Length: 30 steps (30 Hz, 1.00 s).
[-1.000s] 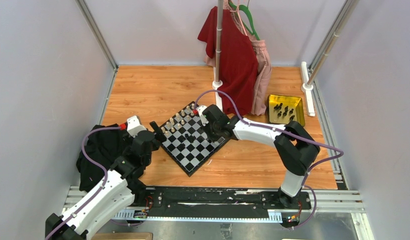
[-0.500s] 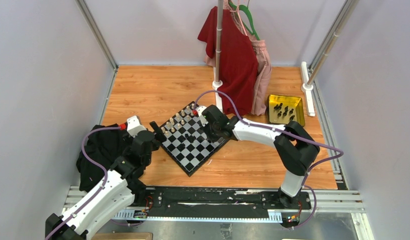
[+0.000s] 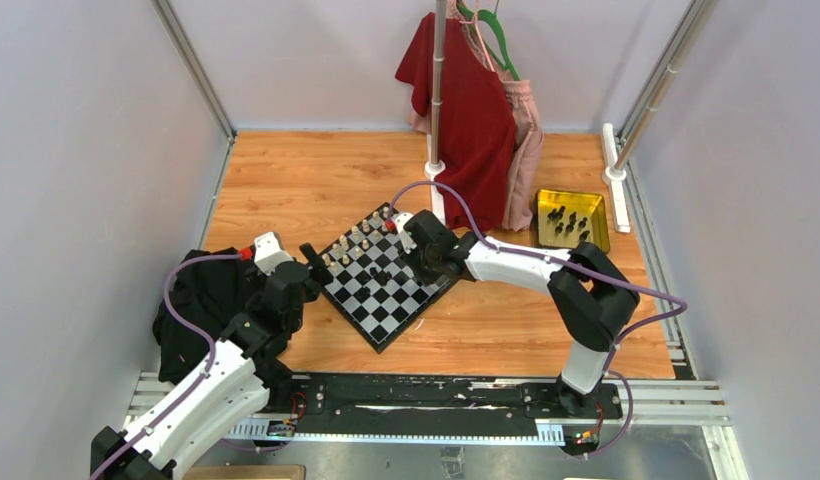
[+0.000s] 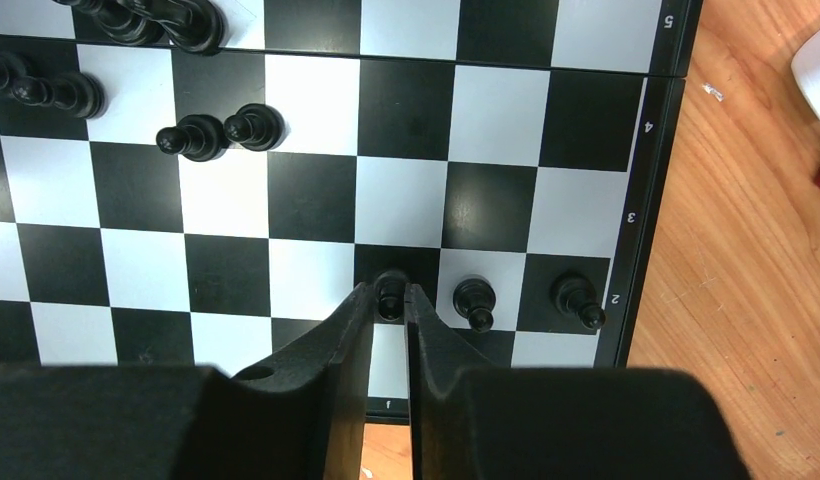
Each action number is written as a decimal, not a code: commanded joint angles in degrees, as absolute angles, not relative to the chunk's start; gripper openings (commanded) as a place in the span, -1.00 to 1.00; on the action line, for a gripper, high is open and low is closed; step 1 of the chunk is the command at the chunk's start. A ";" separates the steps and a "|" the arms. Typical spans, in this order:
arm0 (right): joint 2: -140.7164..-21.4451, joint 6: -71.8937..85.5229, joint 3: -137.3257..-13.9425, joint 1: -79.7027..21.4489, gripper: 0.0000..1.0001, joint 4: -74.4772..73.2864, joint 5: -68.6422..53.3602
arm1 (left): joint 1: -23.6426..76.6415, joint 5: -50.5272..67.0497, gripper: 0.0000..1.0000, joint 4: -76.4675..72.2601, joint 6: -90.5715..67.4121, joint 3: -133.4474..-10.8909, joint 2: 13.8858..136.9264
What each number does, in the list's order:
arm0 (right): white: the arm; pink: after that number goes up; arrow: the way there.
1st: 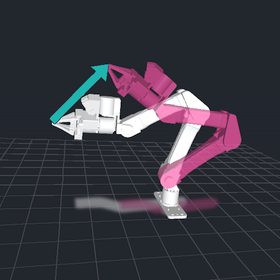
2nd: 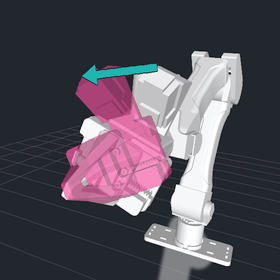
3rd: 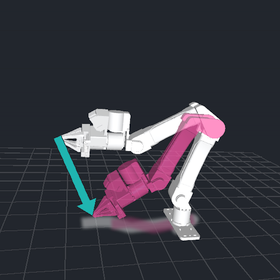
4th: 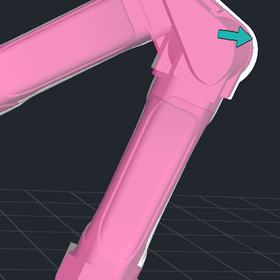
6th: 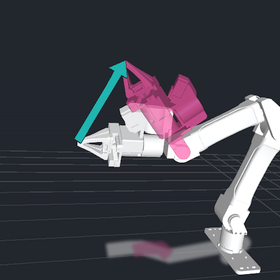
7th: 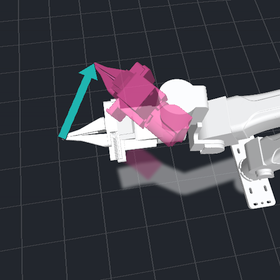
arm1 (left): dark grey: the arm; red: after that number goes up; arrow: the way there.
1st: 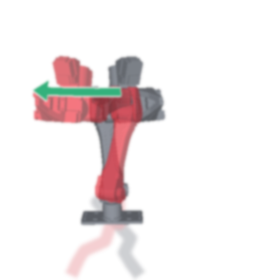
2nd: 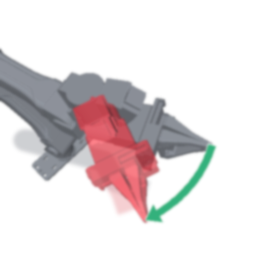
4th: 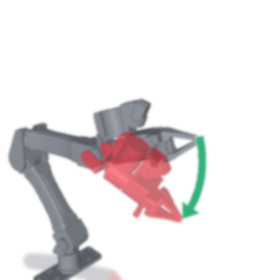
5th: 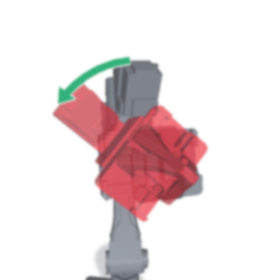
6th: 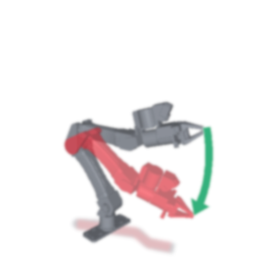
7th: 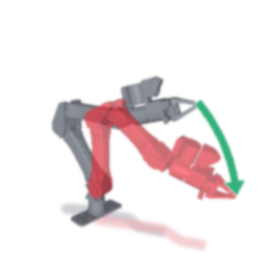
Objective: Set up the chess pieces on the board
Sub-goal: Place the chess piece on the chessboard, then pick up the chess piece from the chessboard.
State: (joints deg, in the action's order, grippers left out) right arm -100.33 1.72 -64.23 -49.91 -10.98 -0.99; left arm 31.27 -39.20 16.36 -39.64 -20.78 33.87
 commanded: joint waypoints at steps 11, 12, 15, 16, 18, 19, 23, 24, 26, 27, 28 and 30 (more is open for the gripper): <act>-99.38 0.72 -67.06 -50.98 -0.50 -12.89 -0.62 | 31.64 -40.19 1.00 15.12 -40.98 -20.04 33.94; -99.40 0.60 -67.52 -50.98 -0.50 -13.02 -0.74 | 31.63 -40.18 1.00 15.16 -40.98 -20.04 33.95; -99.83 0.28 -69.55 -51.21 -0.49 -13.83 -1.01 | 31.61 -40.21 1.00 15.20 -40.97 -20.04 33.93; -100.18 0.27 -70.26 -51.37 -0.49 -14.14 -1.09 | 31.64 -40.19 1.00 15.21 -40.96 -20.08 33.87; -100.93 0.27 -71.79 -51.59 -0.49 -14.55 -1.29 | 31.63 -40.34 1.00 15.37 -40.88 -20.13 33.86; -101.26 0.27 -72.33 -51.71 -0.49 -14.66 -1.46 | 31.62 -40.34 1.00 15.41 -40.80 -20.23 33.84; -102.69 0.26 -73.90 -52.11 -0.49 -14.68 -2.66 | 31.64 -40.52 1.00 15.52 -40.56 -20.22 33.66; -103.00 0.22 -74.24 -52.20 -0.49 -14.68 -2.95 | 31.64 -40.56 1.00 15.40 -40.52 -20.21 33.61; -103.68 0.26 -74.96 -52.53 -0.49 -14.82 -3.41 | 31.64 -40.52 1.00 15.43 -40.52 -20.24 33.64; -104.11 0.26 -75.35 -52.63 -0.49 -14.92 -3.61 | 31.64 -40.52 1.00 15.31 -40.45 -20.28 33.69; -104.52 0.26 -75.73 -52.77 -0.49 -15.00 -3.80 | 31.64 -40.47 1.00 15.25 -40.43 -20.37 33.77; -105.22 0.22 -76.43 -52.90 -0.49 -15.17 -4.13 | 31.64 -40.51 1.00 15.21 -40.43 -20.26 33.75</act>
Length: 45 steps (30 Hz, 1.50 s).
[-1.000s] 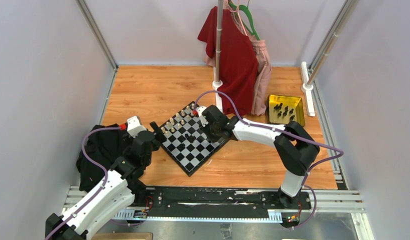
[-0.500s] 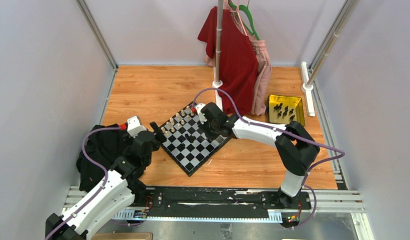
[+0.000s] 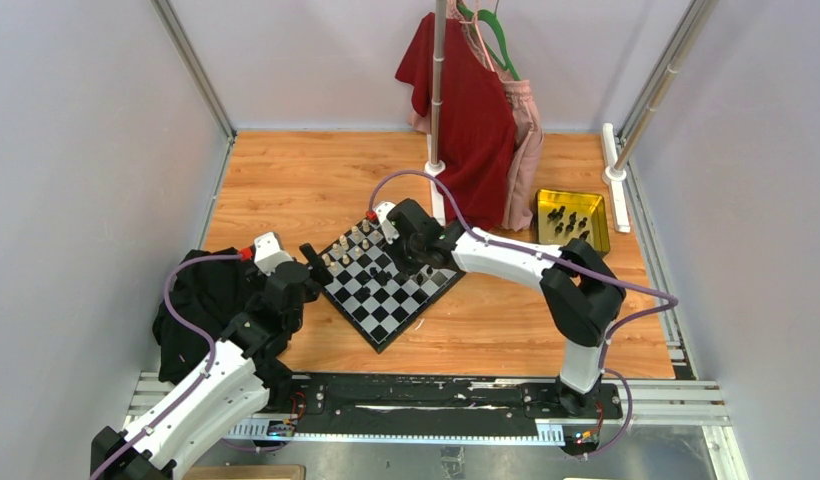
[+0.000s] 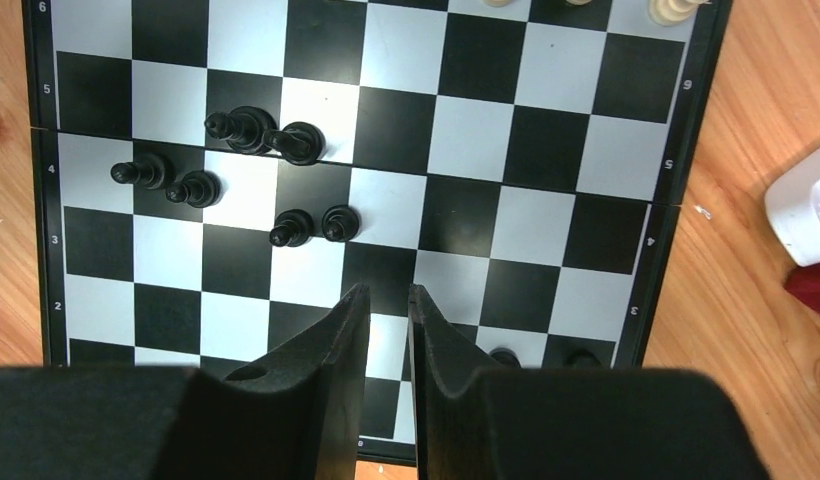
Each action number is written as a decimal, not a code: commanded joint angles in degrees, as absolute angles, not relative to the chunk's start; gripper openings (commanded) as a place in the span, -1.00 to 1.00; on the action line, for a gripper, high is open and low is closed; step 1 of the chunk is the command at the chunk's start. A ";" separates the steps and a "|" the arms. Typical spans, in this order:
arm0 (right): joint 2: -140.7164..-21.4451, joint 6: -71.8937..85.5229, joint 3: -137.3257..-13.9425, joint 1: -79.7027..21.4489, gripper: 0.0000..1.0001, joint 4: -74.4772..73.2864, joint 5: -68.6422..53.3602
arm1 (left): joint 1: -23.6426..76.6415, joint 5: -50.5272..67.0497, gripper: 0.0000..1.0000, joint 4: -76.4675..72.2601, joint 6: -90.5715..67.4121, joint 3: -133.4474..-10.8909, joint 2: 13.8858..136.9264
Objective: Set up the chess pieces on the board
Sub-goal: Pick up the chess piece from the chessboard.
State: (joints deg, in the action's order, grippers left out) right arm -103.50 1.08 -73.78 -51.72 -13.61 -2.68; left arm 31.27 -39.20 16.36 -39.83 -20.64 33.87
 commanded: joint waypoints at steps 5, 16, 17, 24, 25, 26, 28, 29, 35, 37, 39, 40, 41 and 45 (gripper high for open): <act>-107.01 0.26 -78.32 -53.25 -0.49 -15.79 -5.02 | 31.64 -40.52 1.00 14.95 -40.34 -20.27 33.76; -109.45 0.25 -80.70 -53.52 -0.43 -16.58 -6.39 | 31.64 -40.56 1.00 14.72 -40.12 -20.06 33.70; -109.67 0.26 -80.77 -53.53 -0.43 -16.65 -6.48 | 31.64 -40.60 1.00 14.80 -40.08 -20.04 33.66; -110.80 0.22 -81.48 -53.70 -0.39 -17.03 -7.20 | 31.64 -40.61 1.00 14.86 -40.17 -19.95 33.38; -110.91 0.25 -81.52 -53.74 -0.39 -17.05 -7.25 | 31.64 -40.61 1.00 14.85 -40.17 -19.90 33.41; -111.03 0.27 -81.63 -53.81 -0.39 -17.05 -7.34 | 31.64 -40.61 1.00 14.85 -40.17 -19.87 33.39; -111.18 0.23 -81.69 -53.79 -0.39 -17.04 -7.45 | 31.64 -40.61 1.00 14.77 -40.17 -19.87 33.37; -111.23 0.28 -81.81 -53.79 -0.39 -17.05 -7.50 | 31.64 -40.65 1.00 14.69 -40.17 -19.79 33.47; -111.99 -1.11 -82.30 -53.88 -0.39 -17.05 -7.96 | 31.64 -40.63 1.00 14.46 -40.30 -19.60 33.60; -112.29 -1.40 -82.55 -53.88 -0.40 -17.08 -8.04 | 31.64 -40.69 1.00 14.41 -40.25 -19.51 33.66; -112.70 -1.48 -82.77 -53.92 -0.40 -17.22 -8.19 | 31.60 -40.77 1.00 14.34 -40.25 -19.44 33.61; -112.81 -1.49 -82.82 -53.88 -0.40 -17.23 -8.20 | 31.64 -40.80 1.00 14.33 -40.28 -19.35 33.61; -112.96 -1.49 -82.95 -53.88 -0.40 -17.25 -8.25 | 31.64 -40.86 1.00 14.25 -40.26 -19.36 33.63; -113.35 -1.49 -83.08 -53.88 -0.42 -17.31 -8.33 | 31.64 -40.90 1.00 14.15 -40.17 -19.20 33.82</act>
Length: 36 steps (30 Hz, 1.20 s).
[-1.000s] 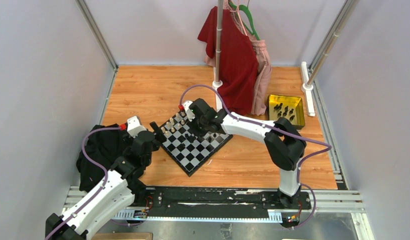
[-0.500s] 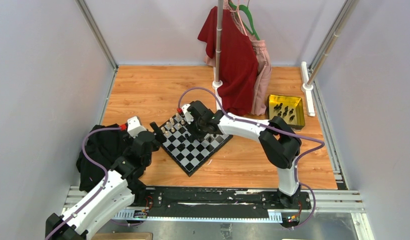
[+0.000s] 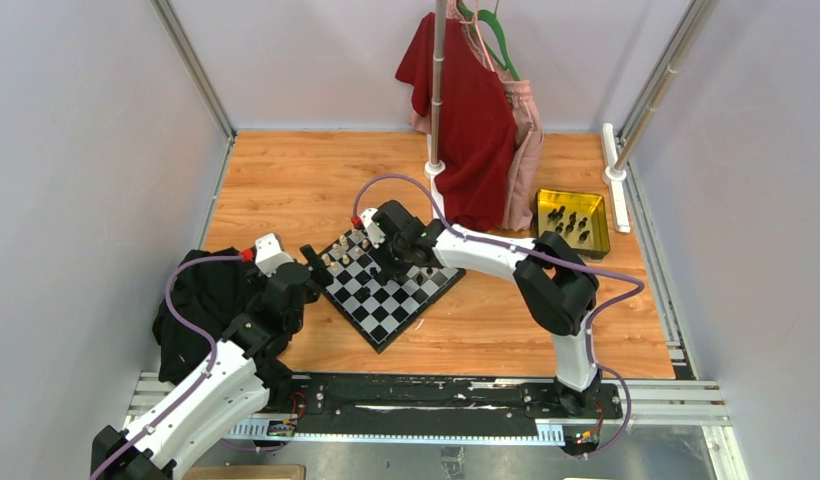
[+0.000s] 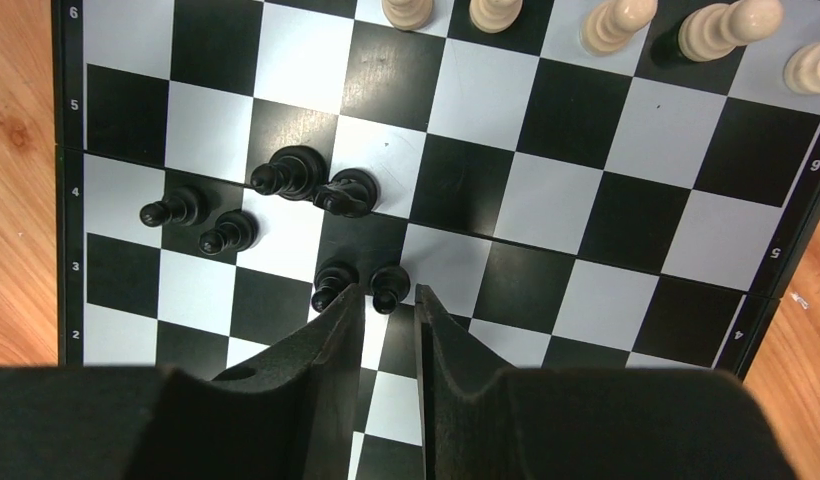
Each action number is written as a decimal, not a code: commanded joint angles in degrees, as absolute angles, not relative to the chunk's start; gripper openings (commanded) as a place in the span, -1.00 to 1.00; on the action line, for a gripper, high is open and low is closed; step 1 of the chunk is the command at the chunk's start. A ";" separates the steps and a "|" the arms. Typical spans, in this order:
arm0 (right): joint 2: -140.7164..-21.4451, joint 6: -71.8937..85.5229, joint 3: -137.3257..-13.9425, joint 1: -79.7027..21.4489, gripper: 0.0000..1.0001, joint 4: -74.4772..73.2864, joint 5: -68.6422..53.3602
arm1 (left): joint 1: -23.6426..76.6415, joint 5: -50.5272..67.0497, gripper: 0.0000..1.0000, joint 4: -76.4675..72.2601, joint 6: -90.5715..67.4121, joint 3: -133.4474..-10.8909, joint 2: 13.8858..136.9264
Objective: Set up the chess pieces on the board
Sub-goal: Pick up the chess piece from the chessboard.
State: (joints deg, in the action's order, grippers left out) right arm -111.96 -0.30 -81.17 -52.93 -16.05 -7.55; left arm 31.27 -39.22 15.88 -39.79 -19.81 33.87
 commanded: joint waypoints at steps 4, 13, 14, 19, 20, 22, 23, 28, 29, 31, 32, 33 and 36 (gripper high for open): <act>-113.71 -1.53 -83.36 -53.87 -0.44 -17.30 -8.59 | 31.64 -40.96 1.00 13.82 -40.17 -19.07 33.95; -114.35 -1.74 -83.75 -53.81 -0.61 -17.31 -8.74 | 31.64 -41.13 1.00 13.71 -40.34 -18.81 34.04; -114.35 -1.76 -83.80 -53.87 -0.65 -17.31 -8.73 | 31.64 -41.13 1.00 13.71 -40.33 -18.81 34.05; -114.13 -1.91 -83.61 -53.88 -0.85 -17.30 -8.53 | 31.64 -41.22 1.00 14.01 -40.42 -18.72 33.92; -114.02 -1.99 -83.45 -53.92 -0.90 -17.31 -8.34 | 31.64 -41.22 1.00 14.06 -40.43 -18.64 33.85; -113.67 -2.01 -83.30 -53.88 -0.95 -17.39 -8.09 | 31.64 -41.22 1.00 14.21 -40.52 -18.56 33.62; -113.38 -2.02 -83.14 -53.88 -0.98 -17.38 -7.96 | 31.64 -41.22 1.00 14.30 -40.52 -18.59 33.57; -111.59 -2.29 -82.09 -53.88 -1.00 -17.30 -6.81 | 31.64 -41.39 1.00 14.72 -40.52 -18.63 33.35; -111.13 -2.41 -81.86 -53.88 -1.00 -17.31 -6.55 | 31.62 -41.44 1.00 14.80 -40.52 -18.63 33.26; -110.19 -2.56 -80.99 -53.88 -1.00 -17.31 -6.05 | 31.64 -41.57 1.00 15.00 -40.52 -18.72 33.14; -109.71 -2.65 -80.57 -53.88 -1.00 -17.31 -5.80 | 31.64 -41.65 1.00 15.00 -40.52 -18.72 33.04; -109.28 -2.66 -80.06 -53.88 -1.00 -17.25 -5.54 | 31.64 -41.66 1.00 15.07 -40.52 -18.76 33.05; -107.90 -2.71 -78.59 -53.96 -1.00 -17.33 -4.70 | 31.60 -41.66 1.00 15.12 -40.52 -18.88 33.12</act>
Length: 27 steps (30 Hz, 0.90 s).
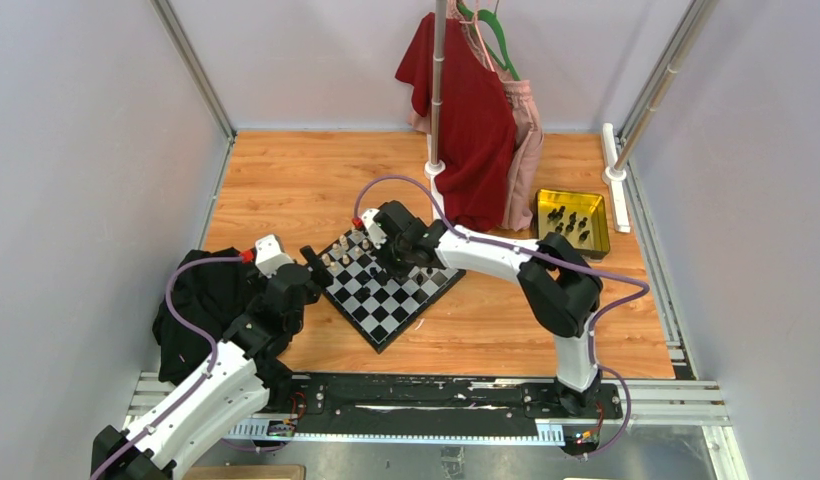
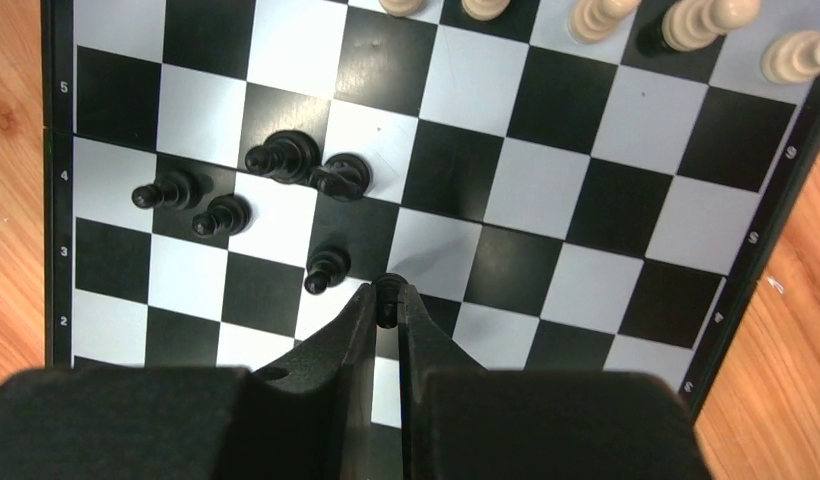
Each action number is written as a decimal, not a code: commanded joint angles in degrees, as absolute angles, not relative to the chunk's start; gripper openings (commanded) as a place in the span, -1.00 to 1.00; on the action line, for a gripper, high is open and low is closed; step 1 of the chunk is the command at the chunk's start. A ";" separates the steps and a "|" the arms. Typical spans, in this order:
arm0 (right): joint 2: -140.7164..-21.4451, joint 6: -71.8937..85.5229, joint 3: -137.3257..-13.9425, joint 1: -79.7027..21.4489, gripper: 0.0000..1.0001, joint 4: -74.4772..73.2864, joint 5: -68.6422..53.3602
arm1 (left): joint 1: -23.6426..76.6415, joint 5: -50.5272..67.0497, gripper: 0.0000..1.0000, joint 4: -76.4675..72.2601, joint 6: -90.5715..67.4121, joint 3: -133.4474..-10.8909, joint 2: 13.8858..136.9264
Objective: Set up the chess pieces on the board
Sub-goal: Pick up the chess piece from the chessboard, then place the chess piece on the chessboard.
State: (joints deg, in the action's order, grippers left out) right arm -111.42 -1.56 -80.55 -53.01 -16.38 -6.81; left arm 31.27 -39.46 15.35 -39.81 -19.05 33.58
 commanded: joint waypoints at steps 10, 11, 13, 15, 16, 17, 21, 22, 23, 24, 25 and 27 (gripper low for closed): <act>-104.28 -2.22 -72.81 -54.55 -1.00 -16.61 -1.50 | 31.64 -41.50 1.00 15.30 -40.72 -18.82 33.47; -104.18 -2.07 -72.39 -54.54 -1.00 -16.54 -1.15 | 31.64 -41.49 1.00 15.29 -40.77 -18.89 33.46; -103.86 -1.90 -71.59 -54.56 -1.00 -16.38 -0.76 | 31.64 -41.50 1.00 15.29 -40.77 -18.90 33.57; -103.59 -1.77 -70.77 -54.59 -1.00 -16.18 -0.57 | 31.64 -41.49 1.00 15.17 -40.70 -18.90 33.63; -103.42 -1.67 -70.51 -54.66 -1.00 -16.10 -0.48 | 31.62 -41.48 1.00 15.12 -40.69 -18.91 33.70; -103.28 -1.67 -70.22 -54.67 -1.00 -16.00 -0.38 | 31.64 -41.42 1.00 15.00 -40.72 -18.97 33.89; -102.91 -1.37 -69.32 -54.78 -1.00 -15.91 -0.02 | 31.64 -41.15 1.00 14.66 -40.69 -19.08 34.57; -102.80 -1.32 -69.08 -54.85 -1.00 -15.91 -0.02 | 31.64 -41.06 1.00 14.48 -40.69 -19.07 34.69; -102.71 -1.24 -68.89 -54.89 -1.00 -15.86 -0.06 | 31.64 -40.97 1.00 14.36 -40.69 -19.07 34.91; -102.57 -1.23 -68.75 -54.92 -1.00 -15.83 -0.06 | 31.64 -40.89 1.00 14.26 -40.69 -19.15 34.93; -102.53 -1.23 -68.66 -54.93 -1.00 -15.82 -0.03 | 31.64 -40.87 1.00 14.17 -40.63 -19.17 35.03; -102.36 -1.15 -68.56 -55.04 -1.00 -15.89 -0.01 | 31.64 -40.79 1.00 14.11 -40.61 -19.23 35.09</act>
